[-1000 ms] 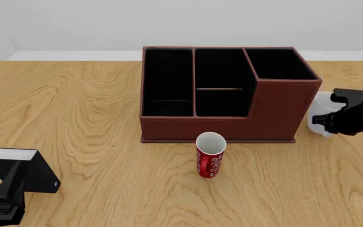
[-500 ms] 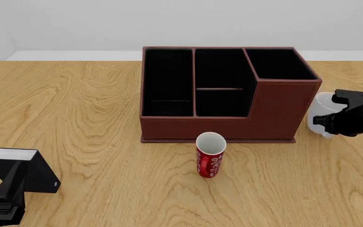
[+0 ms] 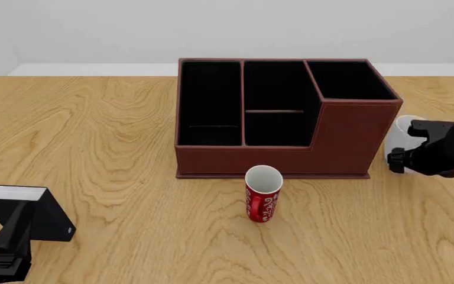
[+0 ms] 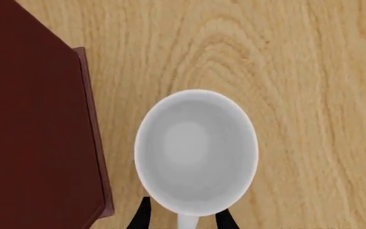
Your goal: Pick up the white mug and place it to the right of the caddy.
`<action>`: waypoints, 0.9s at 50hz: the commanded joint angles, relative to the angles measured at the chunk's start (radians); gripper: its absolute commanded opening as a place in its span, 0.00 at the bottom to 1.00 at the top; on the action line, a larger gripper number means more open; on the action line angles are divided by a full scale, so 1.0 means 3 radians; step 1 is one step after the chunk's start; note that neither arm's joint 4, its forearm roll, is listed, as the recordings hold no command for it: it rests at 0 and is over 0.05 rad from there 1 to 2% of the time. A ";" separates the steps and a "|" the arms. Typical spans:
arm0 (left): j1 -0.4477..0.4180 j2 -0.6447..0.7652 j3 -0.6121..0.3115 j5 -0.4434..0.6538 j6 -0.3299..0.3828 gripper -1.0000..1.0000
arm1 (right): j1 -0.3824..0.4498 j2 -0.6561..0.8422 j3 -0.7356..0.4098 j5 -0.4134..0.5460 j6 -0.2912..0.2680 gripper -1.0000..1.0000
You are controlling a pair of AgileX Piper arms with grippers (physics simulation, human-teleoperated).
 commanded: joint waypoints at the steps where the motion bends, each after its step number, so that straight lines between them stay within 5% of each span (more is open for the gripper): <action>1: 0.0000 0.0000 0.0000 0.0000 0.0000 1.00 | -0.0005 -0.0032 0.0042 -0.0008 0.0004 1.00; 45: 0.0000 0.0000 0.0000 0.0000 0.0000 1.00 | 0.0028 -0.0408 0.0368 -0.0072 0.0027 1.00</action>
